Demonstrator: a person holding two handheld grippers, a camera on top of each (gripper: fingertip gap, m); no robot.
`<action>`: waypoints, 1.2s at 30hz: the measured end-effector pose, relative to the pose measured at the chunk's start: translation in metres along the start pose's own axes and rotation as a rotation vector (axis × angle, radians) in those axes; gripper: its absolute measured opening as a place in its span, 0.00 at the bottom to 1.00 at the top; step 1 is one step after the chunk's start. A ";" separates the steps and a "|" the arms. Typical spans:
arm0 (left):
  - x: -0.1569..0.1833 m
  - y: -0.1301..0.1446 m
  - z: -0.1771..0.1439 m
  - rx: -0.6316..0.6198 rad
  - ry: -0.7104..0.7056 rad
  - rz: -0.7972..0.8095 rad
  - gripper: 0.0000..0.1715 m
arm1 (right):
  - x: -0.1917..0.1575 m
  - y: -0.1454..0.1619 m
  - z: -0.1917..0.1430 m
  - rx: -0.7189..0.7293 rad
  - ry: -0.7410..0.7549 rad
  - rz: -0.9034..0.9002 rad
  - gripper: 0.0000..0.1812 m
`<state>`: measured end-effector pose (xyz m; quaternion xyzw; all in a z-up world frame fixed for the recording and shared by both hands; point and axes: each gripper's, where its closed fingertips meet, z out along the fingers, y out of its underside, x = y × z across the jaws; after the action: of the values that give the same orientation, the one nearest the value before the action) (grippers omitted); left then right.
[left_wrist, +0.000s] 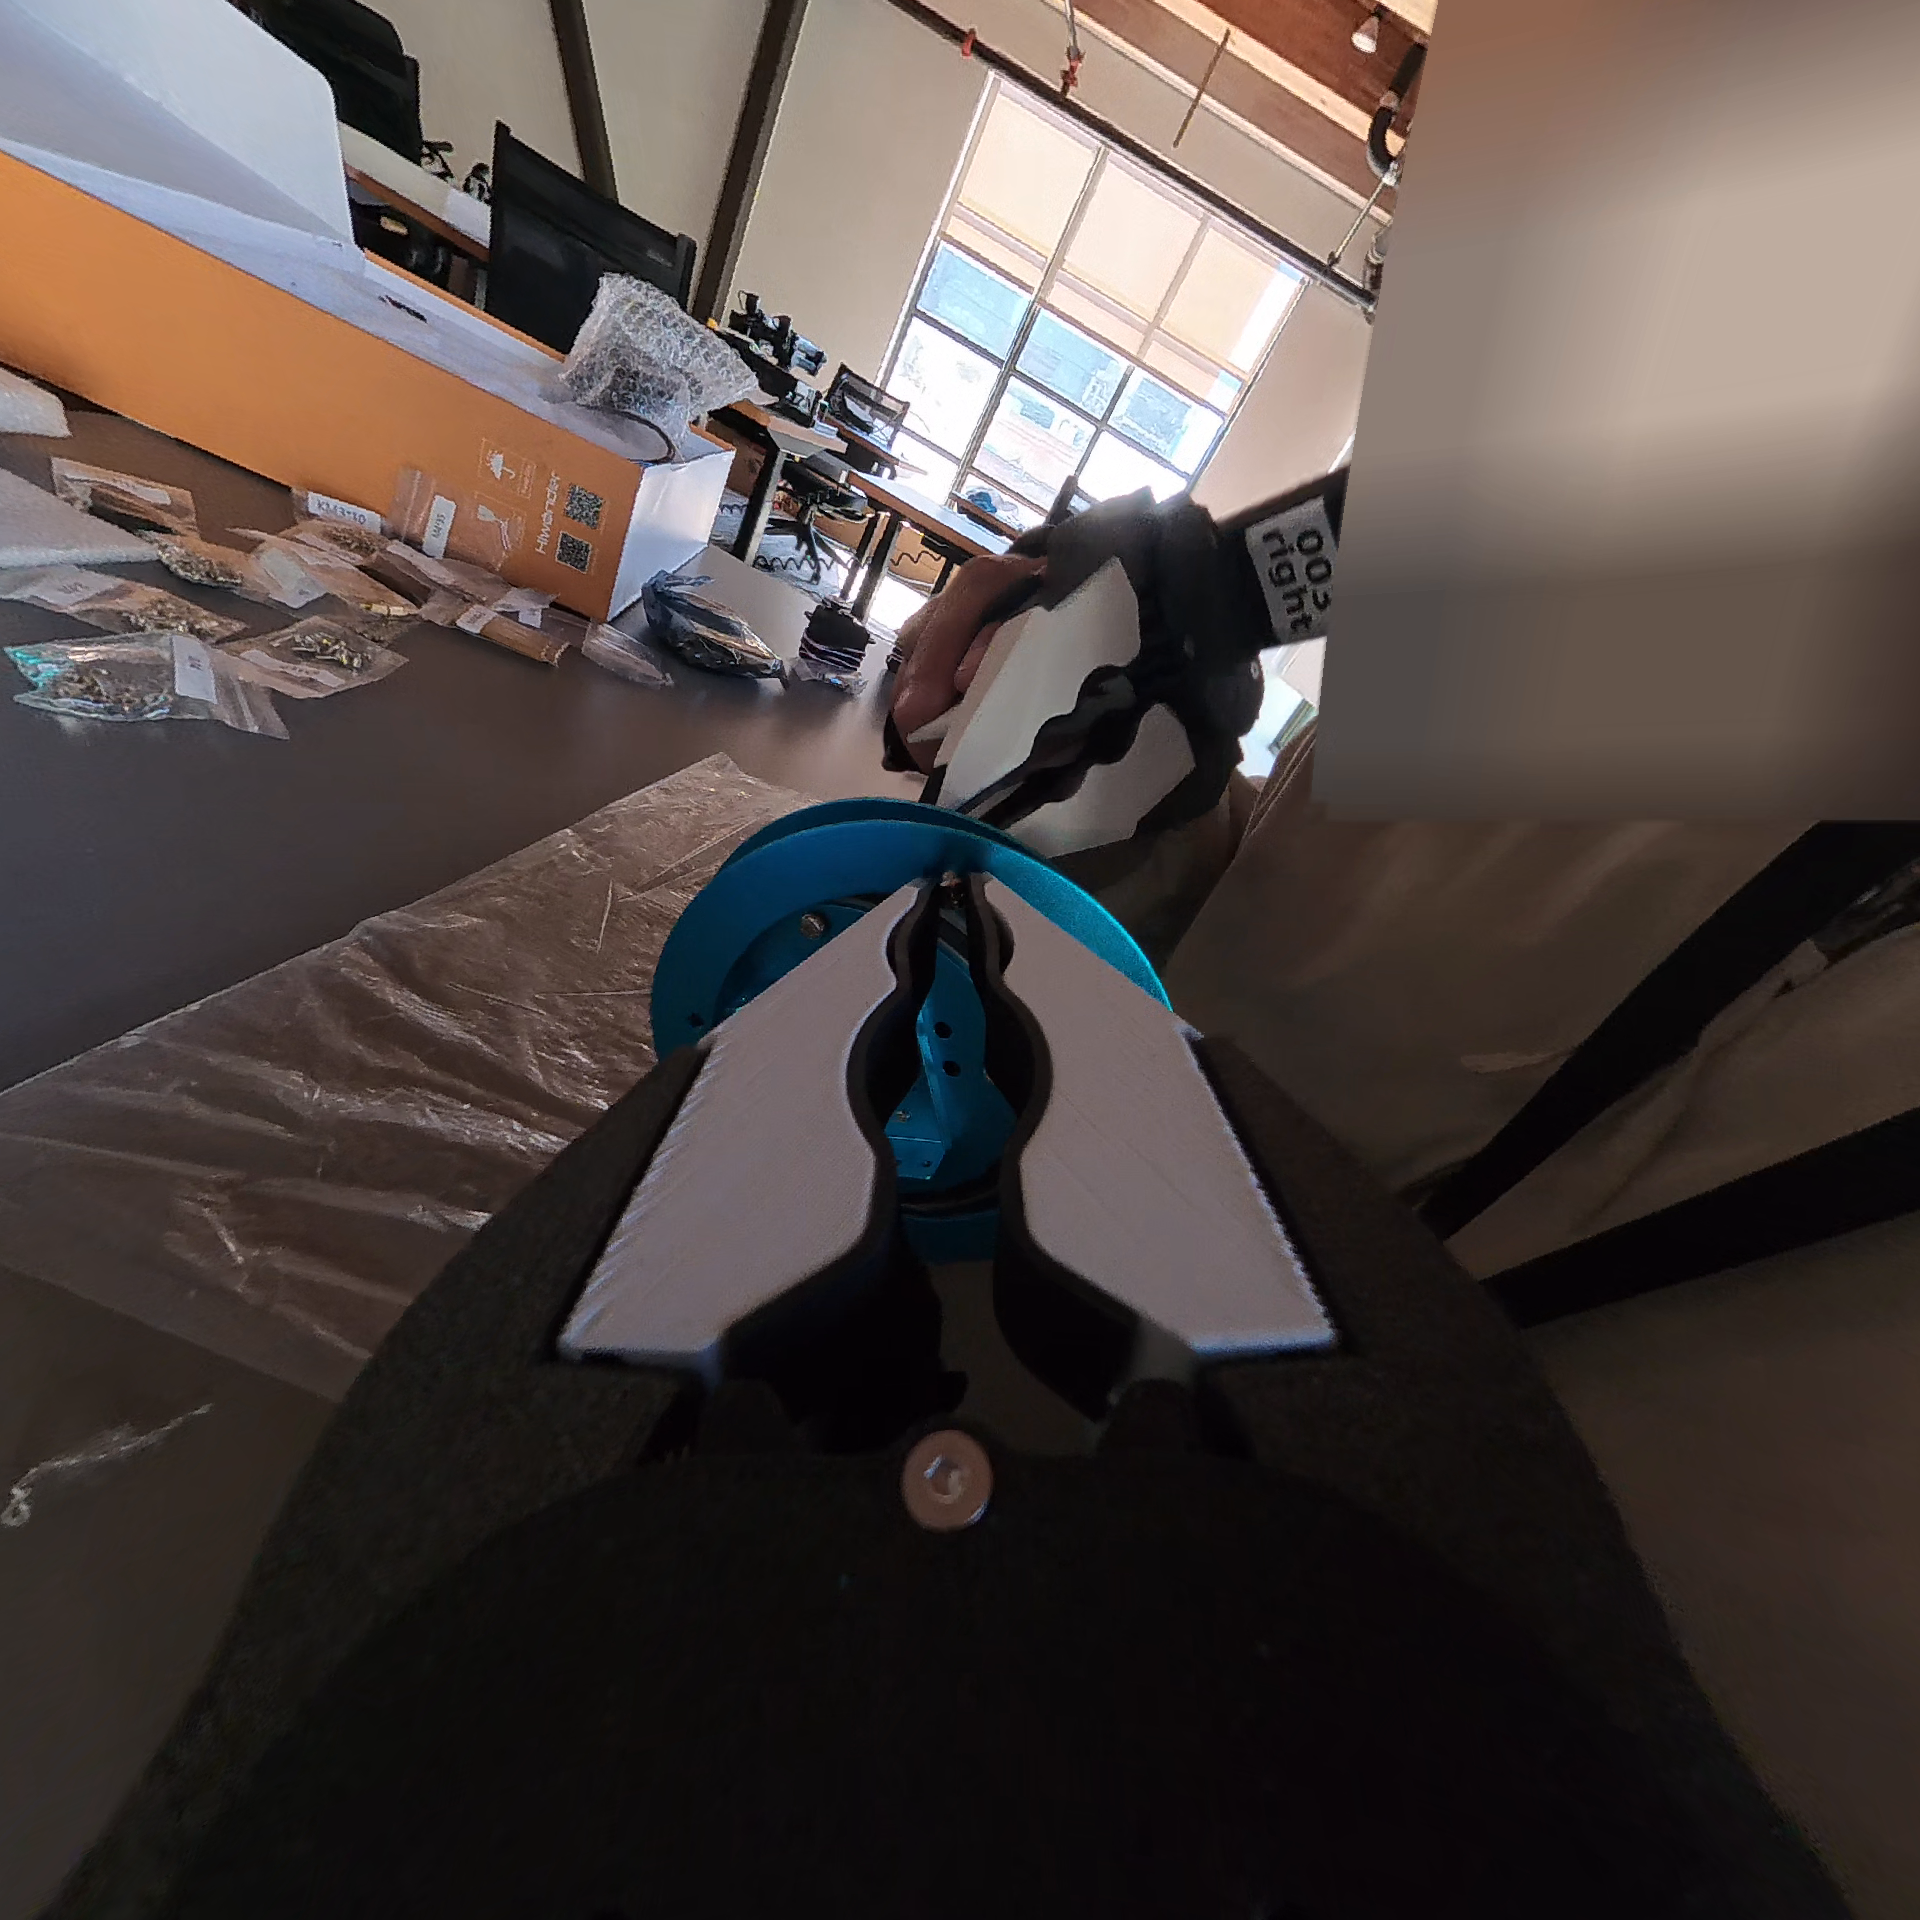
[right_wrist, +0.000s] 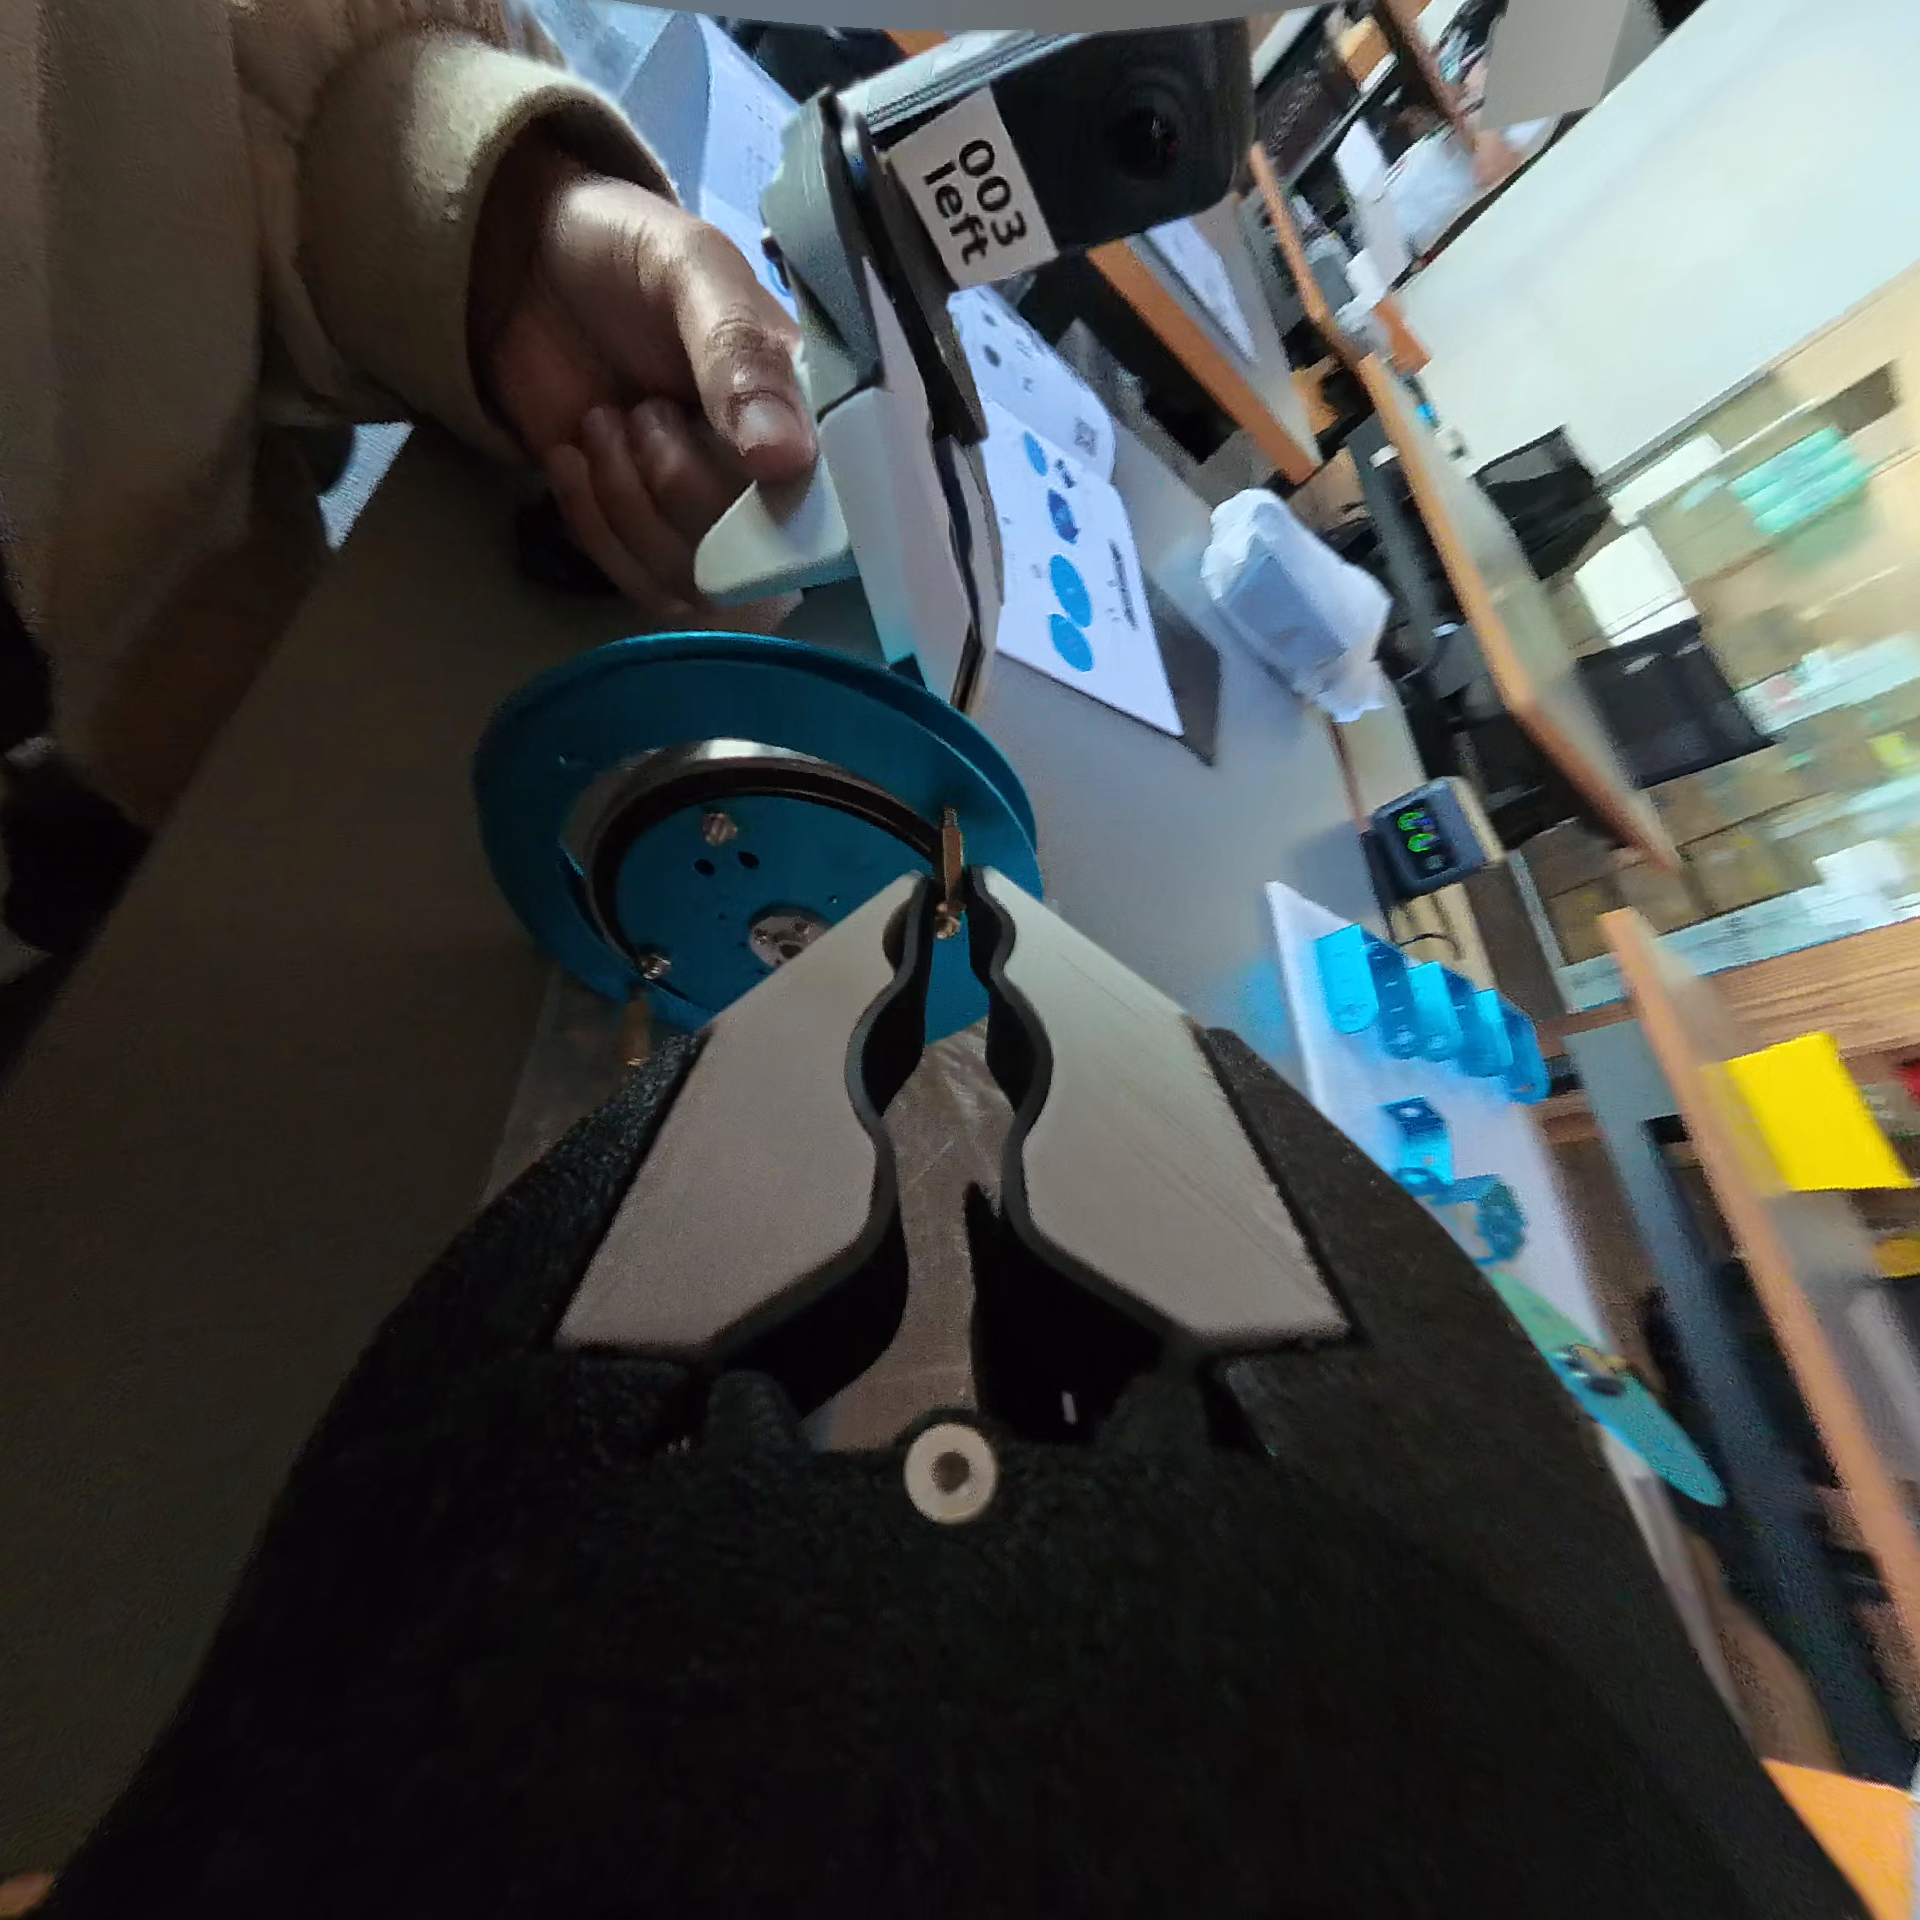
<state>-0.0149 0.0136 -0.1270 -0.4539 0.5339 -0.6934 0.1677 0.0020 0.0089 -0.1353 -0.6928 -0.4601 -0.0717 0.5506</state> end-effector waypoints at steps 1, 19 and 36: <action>0.001 0.000 0.000 -0.001 -0.002 0.007 0.01 | -0.001 0.000 -0.001 -0.002 -0.021 0.027 0.03; 0.013 0.005 0.004 -0.032 0.026 0.084 0.02 | -0.017 -0.005 -0.011 -0.052 -0.599 0.864 0.03; 0.023 0.011 0.006 -0.060 0.036 0.175 0.01 | -0.029 -0.014 -0.022 -0.041 -1.071 1.454 0.03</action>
<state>-0.0245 -0.0102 -0.1261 -0.3976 0.5950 -0.6679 0.2043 -0.0157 -0.0256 -0.1344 -0.7631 -0.1023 0.6178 0.1596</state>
